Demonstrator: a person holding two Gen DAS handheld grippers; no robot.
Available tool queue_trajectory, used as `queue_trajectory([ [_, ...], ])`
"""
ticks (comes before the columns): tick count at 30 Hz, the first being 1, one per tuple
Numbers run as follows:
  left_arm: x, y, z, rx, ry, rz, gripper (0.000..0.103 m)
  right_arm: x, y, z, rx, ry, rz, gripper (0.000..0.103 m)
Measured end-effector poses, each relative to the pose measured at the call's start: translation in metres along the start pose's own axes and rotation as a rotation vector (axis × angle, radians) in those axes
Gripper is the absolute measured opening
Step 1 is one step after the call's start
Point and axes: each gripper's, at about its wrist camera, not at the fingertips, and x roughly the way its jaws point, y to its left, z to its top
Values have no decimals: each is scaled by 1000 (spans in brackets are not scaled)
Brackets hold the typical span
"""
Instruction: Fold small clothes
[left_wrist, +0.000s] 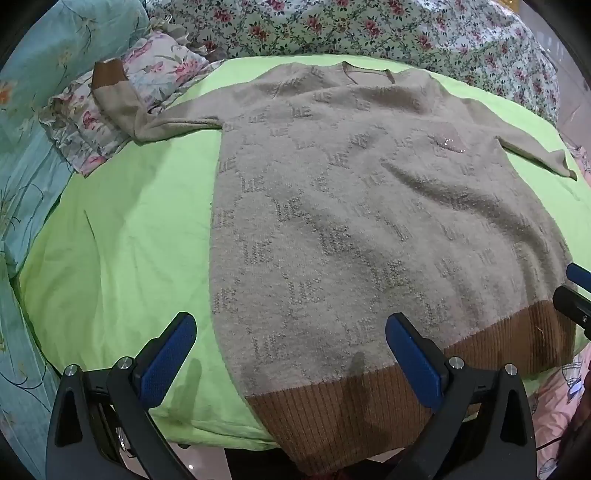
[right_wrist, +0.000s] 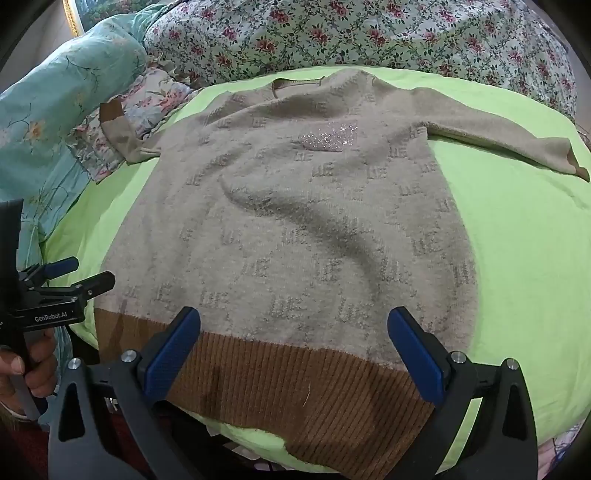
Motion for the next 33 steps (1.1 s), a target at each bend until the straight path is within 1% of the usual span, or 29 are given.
queue_trajectory([
  [4, 1, -3, 1, -3, -3, 0, 102, -3, -5, -10, 7, 0, -1, 101],
  [5, 1, -3, 1, -3, -3, 2, 102, 0, -1, -1, -6, 0, -5, 101],
  [12, 1, -5, -1, -2, 4, 3, 103, 2, -6, 5, -1, -4, 5, 101],
  [14, 3, -7, -1, -6, -6, 2, 103, 3, -4, 9, -1, -5, 6, 101],
  [15, 3, -7, -1, -6, -5, 1, 102, 2, -3, 4, 11, -8, 8, 101],
  [19, 5, -7, 1, -8, -3, -2, 103, 2, -1, 4, 19, -19, 20, 101],
  [26, 8, -5, 2, -3, -3, -9, 102, 2, 0, 6, 9, -21, 6, 101],
  [29, 10, -4, 3, -9, -10, -37, 102, 4, 1, 11, 9, -28, 16, 101],
  [32, 12, -2, 5, -27, -19, -78, 102, 4, 0, 13, 16, -70, 38, 101],
  [33, 14, -1, 6, -28, -18, -80, 102, 4, 0, 14, 18, -78, 42, 101],
])
